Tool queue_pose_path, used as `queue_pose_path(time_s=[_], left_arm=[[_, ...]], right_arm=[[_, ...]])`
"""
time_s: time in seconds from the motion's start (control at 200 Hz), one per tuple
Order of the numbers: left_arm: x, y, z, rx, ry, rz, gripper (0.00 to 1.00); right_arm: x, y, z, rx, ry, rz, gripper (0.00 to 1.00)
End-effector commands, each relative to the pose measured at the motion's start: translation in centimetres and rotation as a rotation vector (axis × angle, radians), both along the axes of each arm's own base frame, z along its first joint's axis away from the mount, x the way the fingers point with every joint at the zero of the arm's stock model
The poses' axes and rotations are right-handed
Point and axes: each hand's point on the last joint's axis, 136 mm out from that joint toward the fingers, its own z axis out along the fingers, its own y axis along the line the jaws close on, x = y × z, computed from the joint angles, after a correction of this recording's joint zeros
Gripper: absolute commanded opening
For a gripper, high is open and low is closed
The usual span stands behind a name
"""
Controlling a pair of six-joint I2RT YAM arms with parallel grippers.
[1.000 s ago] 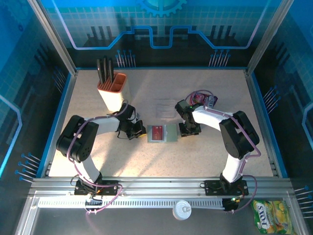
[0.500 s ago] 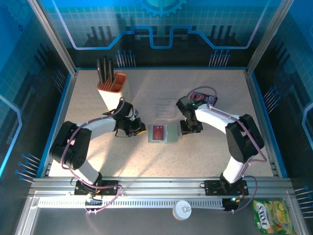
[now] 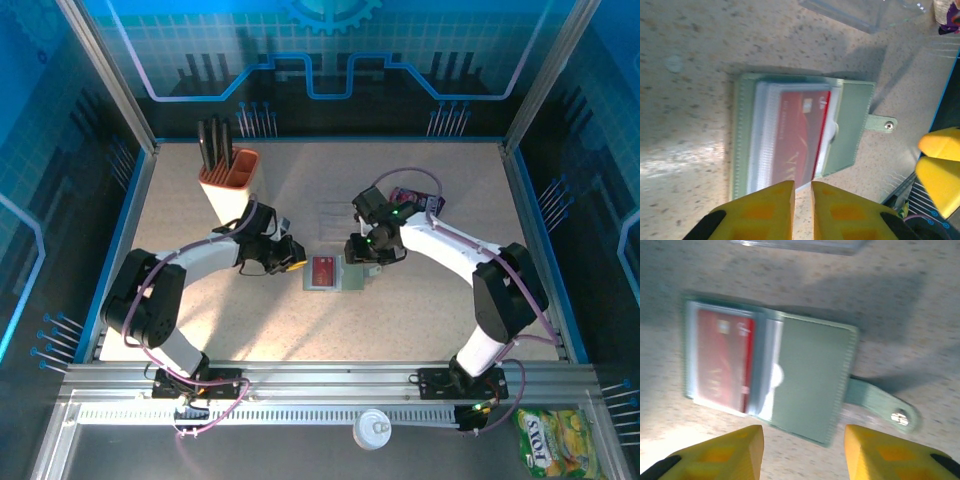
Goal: Take the credit cards out of the card holder
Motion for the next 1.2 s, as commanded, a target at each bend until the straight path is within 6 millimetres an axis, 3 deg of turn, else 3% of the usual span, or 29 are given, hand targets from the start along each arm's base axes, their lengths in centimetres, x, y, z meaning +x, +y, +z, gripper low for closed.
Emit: queue_pose_path(time_s=[0.0, 0.55, 1.196], left_arm=[[0.0, -1.7, 0.6, -0.030, 0.011, -0.033, 0.14], [-0.9, -2.1, -3.3, 0.060, 0.062, -0.051, 0.04], [-1.8, -0.8, -5.9, 0.148, 0.136, -0.038, 0.02]], right_arm=[[-0.3, 2.9, 0.3, 0.157, 0.018, -0.003, 0.47], [-0.3, 6.0, -2.1, 0.335, 0.087, -0.002, 0.45], [-0.3, 7.2, -4.5, 0.367, 0.143, 0.011, 0.44]])
